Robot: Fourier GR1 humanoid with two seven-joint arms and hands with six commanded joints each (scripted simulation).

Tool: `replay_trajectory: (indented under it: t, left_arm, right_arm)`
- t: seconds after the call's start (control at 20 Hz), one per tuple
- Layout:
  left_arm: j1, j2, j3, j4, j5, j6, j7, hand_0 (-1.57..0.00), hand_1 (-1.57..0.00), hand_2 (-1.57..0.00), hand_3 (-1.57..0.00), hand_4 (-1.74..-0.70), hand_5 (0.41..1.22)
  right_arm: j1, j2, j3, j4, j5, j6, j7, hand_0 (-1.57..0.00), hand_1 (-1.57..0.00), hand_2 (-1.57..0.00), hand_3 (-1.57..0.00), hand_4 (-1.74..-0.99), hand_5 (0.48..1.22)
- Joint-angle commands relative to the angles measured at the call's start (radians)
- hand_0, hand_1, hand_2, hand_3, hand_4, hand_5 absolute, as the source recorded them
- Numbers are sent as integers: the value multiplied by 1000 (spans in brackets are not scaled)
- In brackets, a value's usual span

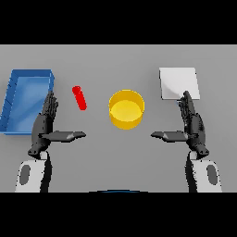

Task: Pick up the red beaker and tilt it to pour out 1 green nut into yellow bowl. Pick up the yellow bowl and place it on the metallic measuring scale.

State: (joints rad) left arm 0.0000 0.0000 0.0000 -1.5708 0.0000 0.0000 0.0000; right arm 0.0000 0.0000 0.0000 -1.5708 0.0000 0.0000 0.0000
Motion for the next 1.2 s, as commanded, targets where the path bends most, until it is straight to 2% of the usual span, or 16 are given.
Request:
replay_trajectory:
  t: [0.0,0.25,0.3,0.35,0.5,0.55,0.75,0.95,1.1,1.15]
  left_arm:
    - [-1,-2,-1,0,-1,2,0,1,1,1,1,-1204,652]
    - [-6,-14,-13,0,-13,11,7,1,1,1,1,-1204,652]
    - [32,13,-51,-44,-65,6,-4,1,1,1,1,-1204,652]
    - [47,28,-72,-83,-96,8,-3,1,1,1,1,-1207,649]
    - [82,48,-110,-142,-139,2,45,1,1,1,1,-1223,658]
    - [78,52,-112,-141,-146,1,64,1,1,1,1,-1224,660]
    - [71,48,-139,-126,-169,-9,76,1,1,1,1,-1254,679]
    - [-45,29,-111,-4,-150,-12,80,1,1,1,1,-1356,724]
    - [-120,36,-86,95,-162,-1,61,1,1,1,1,-1379,739]
    - [-135,39,-73,131,-152,-7,52,1,1,1,1,-1382,739]
  right_arm:
    - [-2,1,0,1,0,-1,1,1,1,1,1,-1245,681]
    - [-10,7,3,4,3,-6,6,1,1,1,1,-1245,681]
    - [26,-37,44,-34,103,-22,-75,1,1,1,1,-1245,681]
    - [57,-57,73,-63,167,-37,-105,1,1,1,1,-1242,678]
    - [99,-67,121,-110,259,-62,-105,1,1,1,1,-1235,678]
    - [88,-72,117,-119,256,-59,-91,1,1,1,1,-1235,678]
    - [89,-70,117,-115,236,-42,-99,1,1,1,1,-1254,682]
    - [97,-64,120,-131,206,-17,-112,1,1,1,1,-1286,676]
    - [81,-75,96,-124,186,-17,-83,1,1,1,1,-1308,679]
    - [91,-71,103,-124,190,-15,-97,1,1,1,1,-1312,681]
